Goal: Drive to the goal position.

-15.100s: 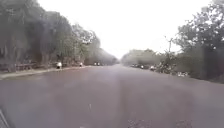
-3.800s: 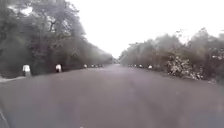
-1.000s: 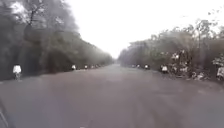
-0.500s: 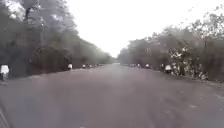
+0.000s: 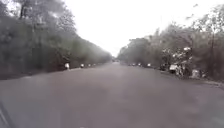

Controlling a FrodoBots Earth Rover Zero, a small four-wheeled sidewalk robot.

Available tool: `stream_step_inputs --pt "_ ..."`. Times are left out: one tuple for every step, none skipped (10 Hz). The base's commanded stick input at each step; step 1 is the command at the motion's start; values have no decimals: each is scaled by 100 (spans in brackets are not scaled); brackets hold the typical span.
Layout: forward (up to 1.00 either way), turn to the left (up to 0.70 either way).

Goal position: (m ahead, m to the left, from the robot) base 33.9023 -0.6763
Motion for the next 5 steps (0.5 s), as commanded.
stream_step_inputs --pt "100 0" --pt "100 0" --pt "100 0" --pt "100 0" --pt "100 0"
